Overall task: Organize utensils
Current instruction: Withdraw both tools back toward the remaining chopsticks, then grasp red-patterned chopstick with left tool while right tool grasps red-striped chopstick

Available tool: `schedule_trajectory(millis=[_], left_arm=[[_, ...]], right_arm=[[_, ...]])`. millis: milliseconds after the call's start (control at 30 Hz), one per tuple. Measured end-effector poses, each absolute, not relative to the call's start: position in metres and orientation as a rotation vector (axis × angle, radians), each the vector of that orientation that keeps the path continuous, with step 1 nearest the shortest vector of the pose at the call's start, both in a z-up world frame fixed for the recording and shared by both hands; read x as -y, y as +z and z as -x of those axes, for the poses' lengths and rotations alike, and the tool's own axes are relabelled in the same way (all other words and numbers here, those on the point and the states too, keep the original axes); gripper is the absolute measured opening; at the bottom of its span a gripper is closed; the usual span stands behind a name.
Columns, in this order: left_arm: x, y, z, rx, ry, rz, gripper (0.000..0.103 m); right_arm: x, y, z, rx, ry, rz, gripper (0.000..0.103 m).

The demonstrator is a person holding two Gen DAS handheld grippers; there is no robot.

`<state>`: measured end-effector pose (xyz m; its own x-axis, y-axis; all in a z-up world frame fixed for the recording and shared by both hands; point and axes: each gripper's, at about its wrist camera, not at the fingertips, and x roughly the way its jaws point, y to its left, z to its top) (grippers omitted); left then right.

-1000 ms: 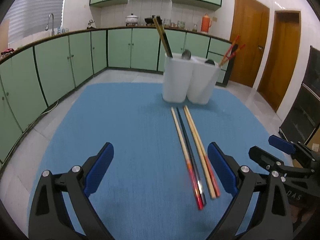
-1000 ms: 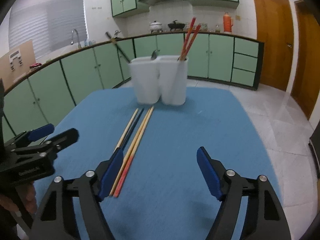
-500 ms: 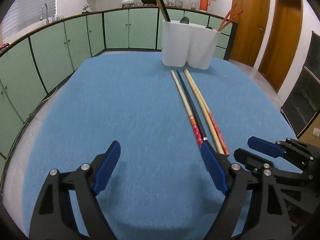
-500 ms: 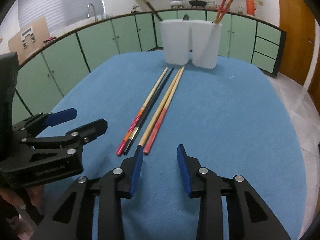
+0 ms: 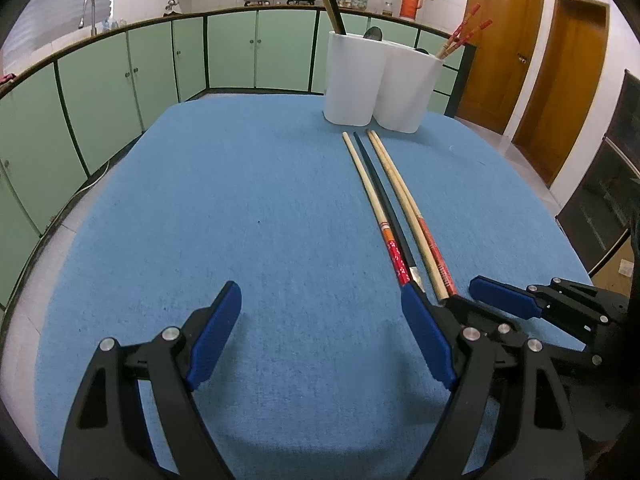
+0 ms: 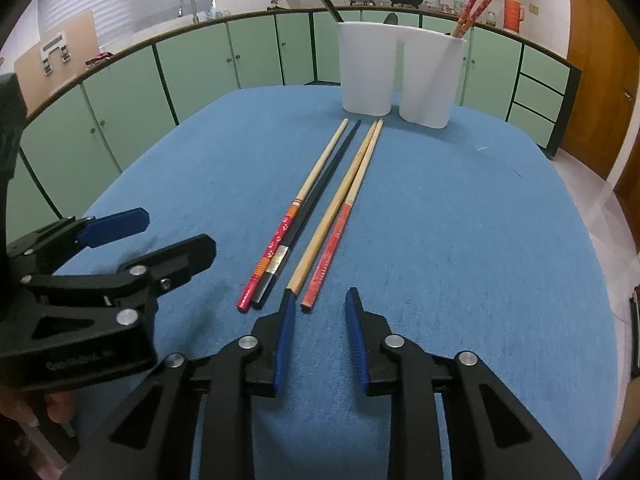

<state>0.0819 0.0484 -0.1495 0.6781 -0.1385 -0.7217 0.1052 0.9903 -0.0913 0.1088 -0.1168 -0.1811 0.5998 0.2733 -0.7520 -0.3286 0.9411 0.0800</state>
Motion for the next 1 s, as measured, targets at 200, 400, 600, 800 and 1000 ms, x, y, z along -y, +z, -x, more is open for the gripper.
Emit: schedule_trajectory(millis=[200,400,600,800,1000], left_arm=[[-0.045,-0.148,-0.079,-0.815,-0.156,0.021,0.080],[-0.035,-0.150,-0.071,-0.846,-0.235,0.011,0.080],[-0.026,-0.159,-0.073,-0.889,-0.252,-0.014,0.079],[-0.020,-0.165,-0.079,-0.906,-0.204,-0.062,0.078],[-0.038,-0.161,-0.083,-0.907,-0.133,-0.025,0.077]], right_arm=[[0.138,-0.180,-0.107,-0.859,0.285,0.042,0.022],[0.154,-0.179,-0.106,-0.854,0.281,-0.008,0.021],[0.159,-0.179,-0.107,-0.853,0.279,-0.029,0.021],[0.160,-0.180,-0.108,-0.854,0.283,-0.033,0.021],[0.160,-0.180,-0.108,-0.854,0.285,-0.036,0.022]])
